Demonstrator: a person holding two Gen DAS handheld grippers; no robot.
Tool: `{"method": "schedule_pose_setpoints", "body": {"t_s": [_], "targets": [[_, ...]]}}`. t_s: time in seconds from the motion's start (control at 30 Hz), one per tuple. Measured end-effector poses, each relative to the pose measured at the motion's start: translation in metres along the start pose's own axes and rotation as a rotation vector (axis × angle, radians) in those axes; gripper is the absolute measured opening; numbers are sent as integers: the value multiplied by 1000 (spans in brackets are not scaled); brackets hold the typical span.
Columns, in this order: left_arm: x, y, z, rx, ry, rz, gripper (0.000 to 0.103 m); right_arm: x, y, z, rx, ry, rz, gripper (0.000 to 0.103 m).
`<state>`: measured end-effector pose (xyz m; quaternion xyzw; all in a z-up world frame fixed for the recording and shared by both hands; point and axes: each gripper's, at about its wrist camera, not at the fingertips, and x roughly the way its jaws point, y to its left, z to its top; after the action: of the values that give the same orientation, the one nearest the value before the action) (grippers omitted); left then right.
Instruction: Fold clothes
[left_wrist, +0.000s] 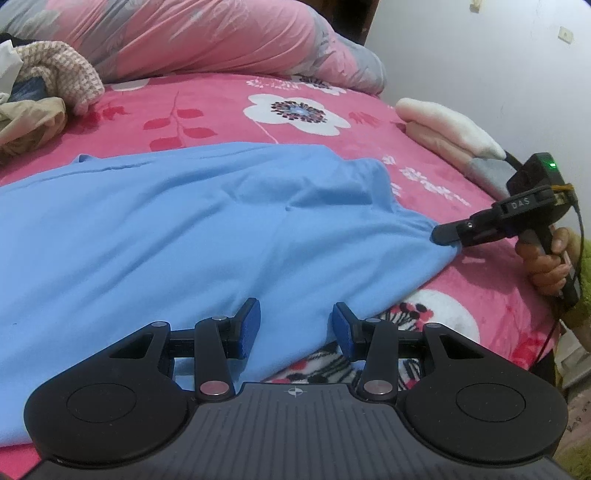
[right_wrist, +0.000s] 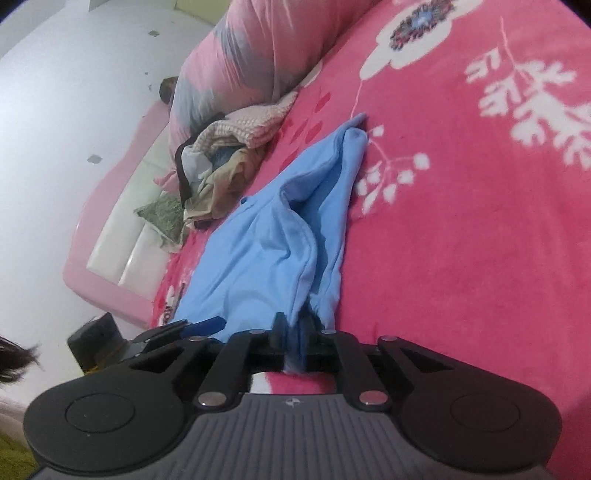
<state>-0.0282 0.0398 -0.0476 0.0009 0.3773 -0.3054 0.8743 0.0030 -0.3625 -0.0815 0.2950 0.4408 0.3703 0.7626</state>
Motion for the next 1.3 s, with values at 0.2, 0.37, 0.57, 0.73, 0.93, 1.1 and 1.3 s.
{"method": "schedule_pose_setpoints", "body": {"t_s": [0.2,0.37,0.57,0.73,0.93,1.1,1.3], "targets": [[-3,-2,-4,13,-1,9,43,-20,40,-29,-290,-31,-20,4],[-4,0,-5,6,-4,5,43,-25,25,-39,-226,-39,-104,3],[-6,1,-6,29,-5,-6,43,-38,33,-25,-235,-101,-143,4],[-10,0,-8,37,-5,-10,43,-38,37,-12,-260,-26,-168,7],[-9,4,-9,19,-16,-21,43,-11,33,42,-169,-155,-163,36],[-10,7,-9,5,-27,-31,43,44,35,72,-200,-120,-229,39],[-7,11,-10,-7,-38,-62,44,68,38,67,-238,-80,-355,2]]}}
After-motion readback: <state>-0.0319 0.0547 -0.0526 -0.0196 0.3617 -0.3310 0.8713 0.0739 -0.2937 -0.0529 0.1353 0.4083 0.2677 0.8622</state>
